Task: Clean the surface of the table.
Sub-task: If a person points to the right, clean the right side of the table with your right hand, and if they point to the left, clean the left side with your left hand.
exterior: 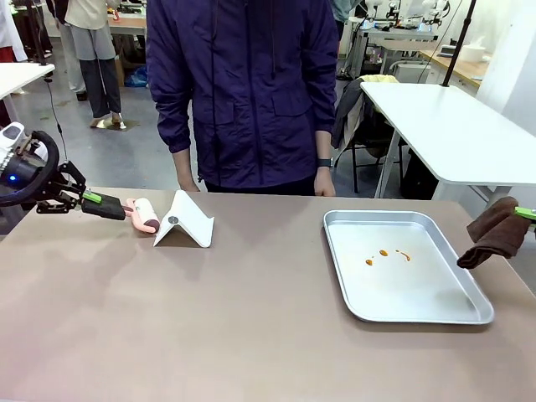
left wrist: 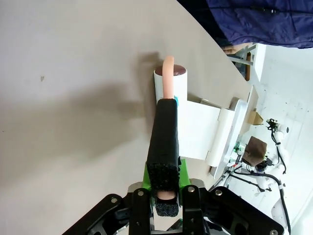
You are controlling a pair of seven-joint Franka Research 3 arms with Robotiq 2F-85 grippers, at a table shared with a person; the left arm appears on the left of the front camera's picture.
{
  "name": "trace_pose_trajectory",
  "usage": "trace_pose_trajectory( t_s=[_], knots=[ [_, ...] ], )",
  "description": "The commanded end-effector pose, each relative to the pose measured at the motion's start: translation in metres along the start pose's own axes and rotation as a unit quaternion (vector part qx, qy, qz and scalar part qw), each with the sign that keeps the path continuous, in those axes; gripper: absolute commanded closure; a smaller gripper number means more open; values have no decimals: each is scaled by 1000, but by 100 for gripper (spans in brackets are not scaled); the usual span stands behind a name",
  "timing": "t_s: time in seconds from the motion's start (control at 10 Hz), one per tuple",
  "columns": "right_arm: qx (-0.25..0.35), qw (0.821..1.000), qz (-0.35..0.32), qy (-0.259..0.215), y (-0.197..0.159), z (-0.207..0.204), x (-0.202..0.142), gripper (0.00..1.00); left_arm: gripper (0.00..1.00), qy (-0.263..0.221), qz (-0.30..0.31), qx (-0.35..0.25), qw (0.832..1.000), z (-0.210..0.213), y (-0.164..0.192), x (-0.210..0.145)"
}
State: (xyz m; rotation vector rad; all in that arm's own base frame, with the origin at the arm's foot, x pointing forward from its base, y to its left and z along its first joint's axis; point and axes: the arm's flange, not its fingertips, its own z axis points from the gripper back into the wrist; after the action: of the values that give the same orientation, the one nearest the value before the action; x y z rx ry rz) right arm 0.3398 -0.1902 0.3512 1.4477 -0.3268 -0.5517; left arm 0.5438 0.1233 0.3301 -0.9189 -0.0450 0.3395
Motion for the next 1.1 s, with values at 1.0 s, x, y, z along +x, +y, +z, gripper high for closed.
trace_pose_trajectory(
  t_s=[1.0],
  knots=[
    [4, 1000, 3, 6, 6, 3, -1, 95, 78, 40, -156, -237, 958, 226, 69, -137]
  ],
)
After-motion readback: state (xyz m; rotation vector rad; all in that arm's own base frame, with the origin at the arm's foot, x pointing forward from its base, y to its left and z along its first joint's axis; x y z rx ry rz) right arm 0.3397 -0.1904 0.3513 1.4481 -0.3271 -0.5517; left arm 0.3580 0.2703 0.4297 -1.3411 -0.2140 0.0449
